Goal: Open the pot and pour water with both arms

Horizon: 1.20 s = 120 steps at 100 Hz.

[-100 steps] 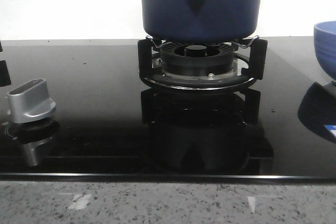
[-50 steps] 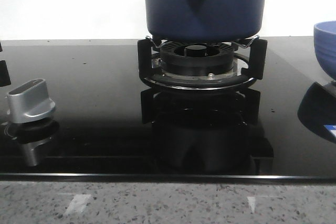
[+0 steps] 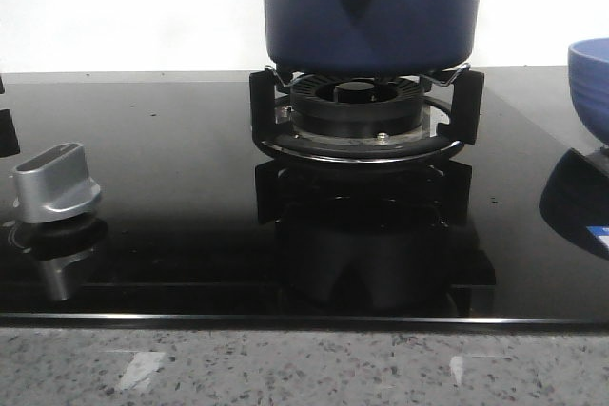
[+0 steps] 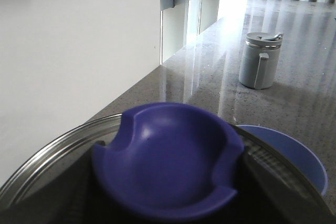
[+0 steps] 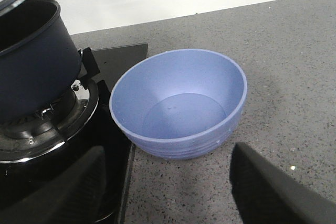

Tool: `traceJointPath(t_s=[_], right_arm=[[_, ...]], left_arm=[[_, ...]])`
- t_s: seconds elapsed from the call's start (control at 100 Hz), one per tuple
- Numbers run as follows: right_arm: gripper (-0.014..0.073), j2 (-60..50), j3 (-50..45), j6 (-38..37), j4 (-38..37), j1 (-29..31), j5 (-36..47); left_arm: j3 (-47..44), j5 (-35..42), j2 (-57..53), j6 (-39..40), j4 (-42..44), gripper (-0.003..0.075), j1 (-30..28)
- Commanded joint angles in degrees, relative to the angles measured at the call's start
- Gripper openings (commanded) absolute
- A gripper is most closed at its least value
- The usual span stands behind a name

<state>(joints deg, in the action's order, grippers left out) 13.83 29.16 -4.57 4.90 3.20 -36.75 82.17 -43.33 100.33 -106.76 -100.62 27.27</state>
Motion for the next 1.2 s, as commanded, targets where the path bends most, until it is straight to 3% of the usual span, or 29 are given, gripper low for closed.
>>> traceJointPath(t_s=[0.0, 0.26, 0.55, 0.69, 1.02, 1.19], right_arm=[[0.0456, 1.06, 1.95, 0.45, 0.39, -0.09, 3.87], [0.0456, 1.06, 1.95, 0.45, 0.53, -0.09, 2.49], [0.0456, 1.06, 2.06, 0.45, 6.37, -0.09, 3.48], [0.0456, 2.89, 3.86, 0.31, 8.8, -0.09, 3.25], [0.0455, 24.6, 21.0, -1.9, 9.03, 0.36, -10.18], [0.0455, 37.6, 30.8, -3.19, 7.76, 5.67, -15.61]], left_arm=[[2.34, -3.02, -3.67, 0.94, -6.66, 0.0314, -0.28], [2.34, -5.36, -5.6, 3.77, -6.13, 0.0321, -3.72], [2.11, -12.49, -10.72, 13.58, 7.86, 0.0336, -11.71], [1.7, -13.46, -13.16, 16.97, 10.5, 0.037, -14.31], [-3.9, -12.59, -16.27, 16.97, 10.84, 0.0379, -15.38], [-5.16, -11.86, -16.38, 16.87, 10.69, 0.0379, -15.38]])
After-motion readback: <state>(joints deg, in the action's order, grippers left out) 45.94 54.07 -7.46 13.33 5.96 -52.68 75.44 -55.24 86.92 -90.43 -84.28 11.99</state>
